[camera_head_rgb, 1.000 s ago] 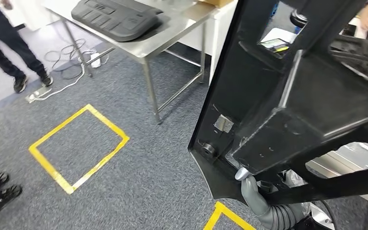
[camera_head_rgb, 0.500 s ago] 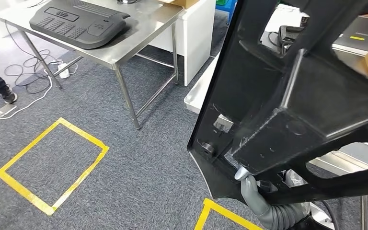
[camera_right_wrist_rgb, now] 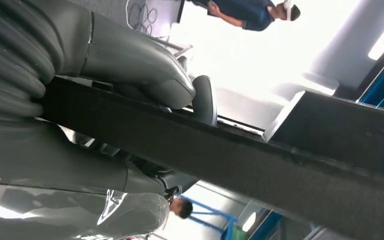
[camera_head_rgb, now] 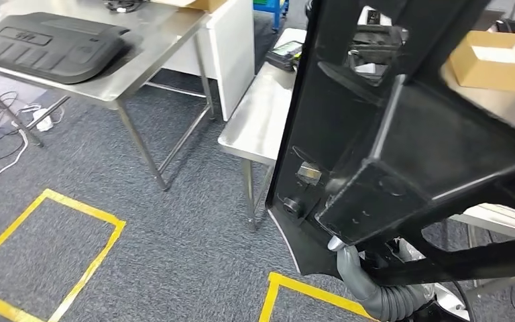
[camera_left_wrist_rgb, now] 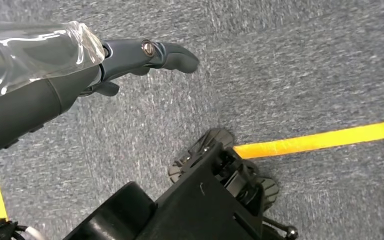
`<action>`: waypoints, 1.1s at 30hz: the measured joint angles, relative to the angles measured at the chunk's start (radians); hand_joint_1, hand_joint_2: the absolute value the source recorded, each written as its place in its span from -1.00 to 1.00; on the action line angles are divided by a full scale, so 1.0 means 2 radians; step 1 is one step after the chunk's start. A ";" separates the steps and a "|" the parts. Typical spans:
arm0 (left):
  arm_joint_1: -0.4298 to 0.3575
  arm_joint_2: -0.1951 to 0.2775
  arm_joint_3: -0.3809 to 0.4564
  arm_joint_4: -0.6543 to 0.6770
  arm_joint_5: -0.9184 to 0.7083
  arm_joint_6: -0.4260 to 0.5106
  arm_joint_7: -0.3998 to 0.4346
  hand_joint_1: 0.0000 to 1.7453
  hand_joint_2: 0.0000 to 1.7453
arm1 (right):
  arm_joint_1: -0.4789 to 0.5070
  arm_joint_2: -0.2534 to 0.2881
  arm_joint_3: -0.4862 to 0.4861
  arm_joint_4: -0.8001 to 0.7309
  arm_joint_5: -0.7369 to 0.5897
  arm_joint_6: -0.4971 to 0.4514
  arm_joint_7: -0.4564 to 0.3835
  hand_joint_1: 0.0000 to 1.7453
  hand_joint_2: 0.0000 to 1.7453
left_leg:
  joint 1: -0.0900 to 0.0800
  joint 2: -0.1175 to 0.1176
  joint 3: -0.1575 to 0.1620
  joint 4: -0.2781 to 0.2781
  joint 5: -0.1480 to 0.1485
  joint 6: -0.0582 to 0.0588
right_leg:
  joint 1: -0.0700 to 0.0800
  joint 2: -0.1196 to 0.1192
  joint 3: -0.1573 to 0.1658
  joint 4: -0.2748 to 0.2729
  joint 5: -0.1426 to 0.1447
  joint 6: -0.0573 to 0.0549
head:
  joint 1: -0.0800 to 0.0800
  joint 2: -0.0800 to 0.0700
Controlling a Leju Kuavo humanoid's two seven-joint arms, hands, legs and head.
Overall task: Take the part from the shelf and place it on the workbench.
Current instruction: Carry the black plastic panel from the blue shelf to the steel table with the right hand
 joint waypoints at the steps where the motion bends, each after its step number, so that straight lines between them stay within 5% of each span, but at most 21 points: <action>1: 0.000 0.000 0.000 0.000 0.000 0.000 0.000 -1.00 1.00 | 0.000 0.000 0.000 0.000 0.000 0.000 0.000 1.00 1.00 | 0.001 0.001 0.001 0.001 -0.002 -0.003 | 0.000 0.006 -0.001 0.000 0.001 -0.003 | 0.000 0.000; 3: -0.001 0.000 0.000 0.000 0.000 0.000 0.000 -1.00 1.00 | -0.001 0.000 0.000 0.000 0.000 0.000 0.000 1.00 1.00 | 0.005 -0.017 -0.008 0.027 -0.021 -0.008 | -0.001 0.017 -0.001 -0.001 0.003 -0.009 | 0.000 0.000; 6: 0.001 0.000 0.000 0.000 0.000 0.000 0.000 -1.00 1.00 | -0.002 0.000 0.000 -0.001 0.000 0.001 0.000 1.00 1.00 | 0.007 -0.048 -0.056 0.129 -0.068 -0.012 | -0.001 0.035 -0.003 -0.001 0.005 -0.014 | 0.000 0.000; 8: 0.002 0.000 0.000 0.000 0.001 0.000 0.001 -1.00 1.00 | -0.002 0.000 0.000 -0.001 0.000 0.001 0.001 1.00 1.00 | 0.006 -0.052 -0.073 0.157 -0.068 -0.009 | 0.001 0.050 -0.003 -0.001 0.005 -0.015 | 0.000 0.000; 10: 0.001 0.000 0.000 0.000 0.001 0.000 0.001 -1.00 1.00 | -0.003 0.000 0.000 -0.001 0.000 0.001 0.001 1.00 1.00 | 0.003 -0.060 -0.052 0.105 -0.033 -0.001 | 0.002 0.064 -0.002 -0.001 0.005 -0.015 | 0.000 0.000; 12: 0.001 0.001 0.000 0.000 0.002 0.000 0.002 -1.00 1.00 | -0.004 0.000 0.000 -0.001 0.000 0.002 0.001 1.00 1.00 | 0.001 -0.082 -0.021 0.032 -0.001 0.008 | 0.003 0.077 -0.002 -0.001 0.006 -0.014 | 0.000 0.000; 14: 0.001 0.001 0.000 0.001 0.002 0.000 0.002 -1.00 1.00 | -0.005 0.000 0.000 -0.001 0.000 0.002 0.003 1.00 1.00 | -0.001 -0.091 -0.010 0.004 0.008 0.011 | 0.002 0.088 -0.005 0.000 0.007 -0.012 | 0.000 0.000; 16: 0.000 0.001 0.000 0.001 0.003 0.000 0.002 -1.00 1.00 | -0.005 0.000 0.000 -0.001 0.000 0.002 0.004 1.00 1.00 | -0.001 -0.079 -0.009 0.001 0.010 0.012 | 0.001 0.095 -0.008 0.001 0.007 -0.008 | 0.000 0.000; 18: -0.001 0.000 0.000 0.001 0.003 0.000 0.002 -1.00 1.00 | -0.006 -0.001 0.000 -0.001 0.000 0.002 0.005 1.00 1.00 | 0.002 -0.068 -0.008 -0.003 0.011 0.014 | 0.002 0.075 -0.017 0.020 -0.006 -0.004 | 0.000 0.000; 20: 0.000 0.000 0.000 0.001 0.004 0.000 0.002 -1.00 1.00 | -0.008 -0.001 0.000 -0.001 0.000 0.003 0.006 1.00 1.00 | 0.003 -0.056 -0.007 -0.004 0.012 0.017 | 0.002 0.045 -0.044 0.078 -0.039 0.001 | 0.001 0.000; 22: 0.001 0.000 0.000 0.001 0.004 -0.001 0.003 -1.00 1.00 | -0.008 -0.001 0.000 0.000 0.000 0.003 0.008 1.00 1.00 | 0.004 -0.043 -0.008 -0.004 0.011 0.017 | -0.001 0.036 -0.074 0.142 -0.064 0.006 | 0.001 0.000; 23: 0.002 0.000 0.000 0.001 0.005 -0.001 0.003 -1.00 1.00 | -0.008 -0.002 0.000 0.000 0.000 0.003 0.008 1.00 1.00 | 0.005 -0.036 -0.008 -0.004 0.010 0.016 | -0.004 0.034 -0.079 0.151 -0.063 0.009 | 0.001 0.000; 25: 0.001 -0.001 0.000 0.001 0.005 -0.001 0.003 -1.00 1.00 | -0.008 -0.002 0.000 0.000 0.001 0.003 0.009 1.00 1.00 | 0.008 -0.025 -0.007 -0.002 0.008 0.012 | -0.008 0.026 -0.055 0.108 -0.035 0.015 | 0.001 0.000; 27: 0.001 0.000 0.000 0.001 0.005 -0.001 0.003 -1.00 1.00 | -0.008 -0.002 0.000 0.000 0.001 0.003 0.009 1.00 1.00 | 0.008 -0.016 -0.005 0.002 0.003 0.004 | -0.011 0.004 -0.019 0.038 -0.009 0.019 | 0.001 0.000; 29: 0.000 0.000 0.000 0.001 0.005 -0.002 0.003 -1.00 1.00 | -0.008 -0.002 0.000 0.000 0.001 0.002 0.009 1.00 1.00 | 0.005 -0.009 -0.003 0.005 -0.001 -0.002 | -0.011 -0.006 -0.006 0.012 -0.004 0.013 | 0.001 0.000; 31: 0.000 0.000 0.000 0.001 0.005 -0.002 0.004 -1.00 1.00 | -0.008 -0.002 0.000 0.000 0.005 0.000 0.009 1.00 1.00 | 0.005 -0.003 -0.001 0.004 -0.002 -0.005 | -0.010 0.004 -0.008 0.012 -0.004 0.003 | 0.000 0.000; 33: 0.000 0.000 0.000 0.001 0.005 -0.002 0.004 -1.00 1.00 | -0.008 -0.002 0.000 0.000 0.010 -0.003 0.009 1.00 1.00 | 0.009 -0.012 -0.003 0.013 -0.010 -0.009 | -0.008 0.011 -0.009 0.012 -0.003 -0.004 | 0.000 0.000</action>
